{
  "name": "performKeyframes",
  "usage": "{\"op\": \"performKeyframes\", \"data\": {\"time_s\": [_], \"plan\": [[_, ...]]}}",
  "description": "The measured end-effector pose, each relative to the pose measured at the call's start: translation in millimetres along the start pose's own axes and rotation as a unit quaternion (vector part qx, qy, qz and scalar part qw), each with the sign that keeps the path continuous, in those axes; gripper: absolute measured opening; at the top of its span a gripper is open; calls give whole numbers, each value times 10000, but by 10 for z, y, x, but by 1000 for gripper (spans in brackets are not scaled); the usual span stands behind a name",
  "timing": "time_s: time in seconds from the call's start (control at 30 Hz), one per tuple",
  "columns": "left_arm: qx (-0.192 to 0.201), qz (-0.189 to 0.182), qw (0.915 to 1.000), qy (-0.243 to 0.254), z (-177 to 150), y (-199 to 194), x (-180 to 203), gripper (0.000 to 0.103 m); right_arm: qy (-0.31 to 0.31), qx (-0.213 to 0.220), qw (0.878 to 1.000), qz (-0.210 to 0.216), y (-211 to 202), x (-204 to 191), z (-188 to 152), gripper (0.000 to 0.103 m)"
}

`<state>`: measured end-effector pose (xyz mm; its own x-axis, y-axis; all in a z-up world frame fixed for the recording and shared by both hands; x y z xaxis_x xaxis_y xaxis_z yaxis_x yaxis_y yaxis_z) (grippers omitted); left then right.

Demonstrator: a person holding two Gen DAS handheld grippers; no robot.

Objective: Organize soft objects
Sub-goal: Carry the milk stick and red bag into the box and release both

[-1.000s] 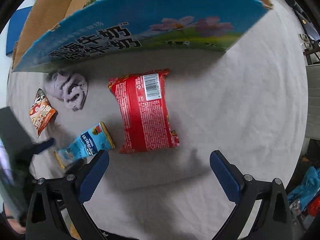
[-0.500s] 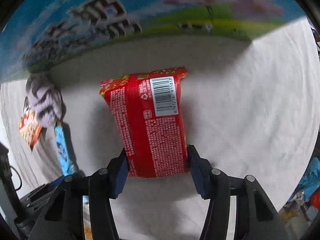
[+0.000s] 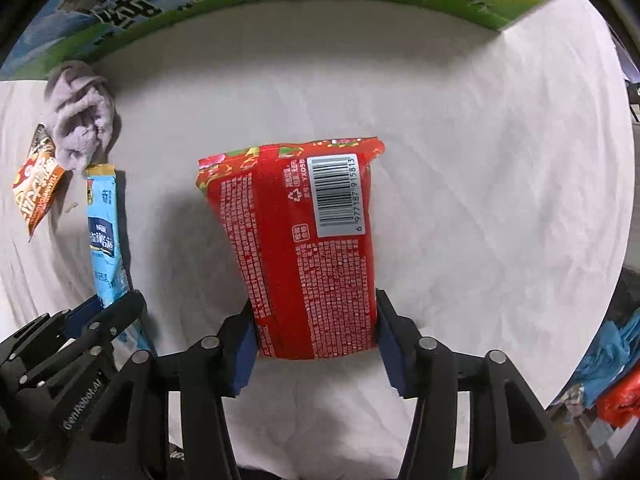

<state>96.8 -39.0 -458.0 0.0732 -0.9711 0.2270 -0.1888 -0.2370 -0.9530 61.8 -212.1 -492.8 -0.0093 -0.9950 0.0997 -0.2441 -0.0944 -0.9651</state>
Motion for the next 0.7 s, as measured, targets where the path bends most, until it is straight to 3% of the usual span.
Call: {"op": "performKeyframes", "data": {"time_s": [0.17, 0.43, 0.6, 0.7], "plan": [[307, -229, 9993, 5, -66, -294, 168, 22, -4, 214, 9995, 215, -216, 68, -234, 52], [877, -832, 9924, 232, -202, -1020, 509, 22, 18, 815, 9930, 858, -1052, 311, -539, 52], [1387, -1025, 9837, 515, -82, -1664, 705, 22, 60, 1247, 9858, 1123, -1653, 490, -518, 52], [1655, -1052, 9784, 650, 103, -1995, 535, 22, 90, 1468, 9812, 1253, -2021, 561, -418, 52]]}}
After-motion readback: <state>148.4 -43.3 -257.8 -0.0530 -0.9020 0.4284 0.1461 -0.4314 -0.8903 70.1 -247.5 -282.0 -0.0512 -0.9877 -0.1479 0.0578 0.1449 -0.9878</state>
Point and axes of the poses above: each gripper's, at about its wrist camera, not at the fingertips, and y roughly the way its jaws point, x to its right, z to its top, the point moved 6 cm from there along y, roughly the way its jaws point, and after that the axes turned 10 degrees about -z, right-handed, at the moved point
